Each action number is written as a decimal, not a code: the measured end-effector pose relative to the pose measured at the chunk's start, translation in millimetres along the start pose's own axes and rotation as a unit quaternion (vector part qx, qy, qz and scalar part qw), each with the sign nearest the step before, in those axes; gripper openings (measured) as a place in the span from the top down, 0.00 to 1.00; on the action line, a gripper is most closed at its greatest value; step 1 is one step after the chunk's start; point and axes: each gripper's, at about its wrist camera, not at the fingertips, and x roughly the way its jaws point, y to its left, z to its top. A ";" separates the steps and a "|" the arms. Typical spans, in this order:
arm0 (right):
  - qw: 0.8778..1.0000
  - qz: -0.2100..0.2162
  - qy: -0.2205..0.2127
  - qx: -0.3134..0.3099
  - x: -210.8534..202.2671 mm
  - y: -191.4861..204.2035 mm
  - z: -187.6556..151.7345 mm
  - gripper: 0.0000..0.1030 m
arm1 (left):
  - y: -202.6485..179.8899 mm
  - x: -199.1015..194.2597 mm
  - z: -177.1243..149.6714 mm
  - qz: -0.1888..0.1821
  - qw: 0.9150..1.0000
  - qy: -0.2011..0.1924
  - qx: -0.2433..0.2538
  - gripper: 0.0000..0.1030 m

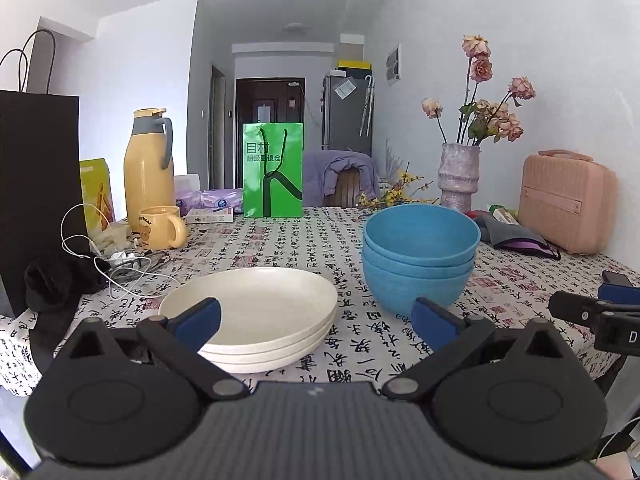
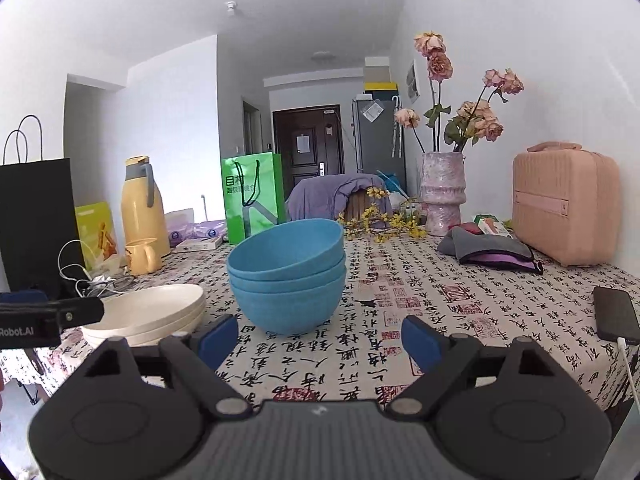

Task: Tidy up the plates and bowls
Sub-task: 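Close both tools on the rim of the three-bowl stack, then carry the blue bowl stack with both tools onto the cream plate stack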

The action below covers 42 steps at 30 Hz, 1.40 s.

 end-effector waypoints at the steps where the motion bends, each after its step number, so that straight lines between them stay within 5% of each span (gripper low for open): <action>1: 1.000 -0.001 0.003 0.003 4.2 -2.9 2.8 0.14 | -0.1 4.3 3.1 -0.003 1.000 0.004 0.000 0.00; 8: 0.999 0.002 0.035 0.038 49.7 -24.8 36.3 0.14 | 3.0 57.9 35.7 -0.057 0.997 0.046 -0.037 0.00; 18: 0.981 0.058 0.145 0.117 152.3 -60.9 93.6 0.14 | 0.6 174.1 76.7 -0.146 0.974 0.154 -0.083 0.00; 24: 0.962 0.096 0.211 0.143 217.8 -67.9 104.0 0.15 | -4.2 234.9 86.1 -0.182 0.948 0.240 -0.105 0.04; 31: 0.927 0.115 0.308 0.182 284.0 -78.4 92.5 0.32 | -13.5 284.7 80.7 -0.191 0.920 0.324 -0.108 0.24; 39: 0.884 0.143 0.393 0.211 319.8 -86.5 76.1 0.62 | -17.3 316.2 68.0 -0.207 0.881 0.410 -0.112 0.36; 42: 0.874 0.147 0.413 0.210 328.2 -88.6 76.9 0.65 | -20.5 320.0 68.4 -0.210 0.874 0.428 -0.095 0.38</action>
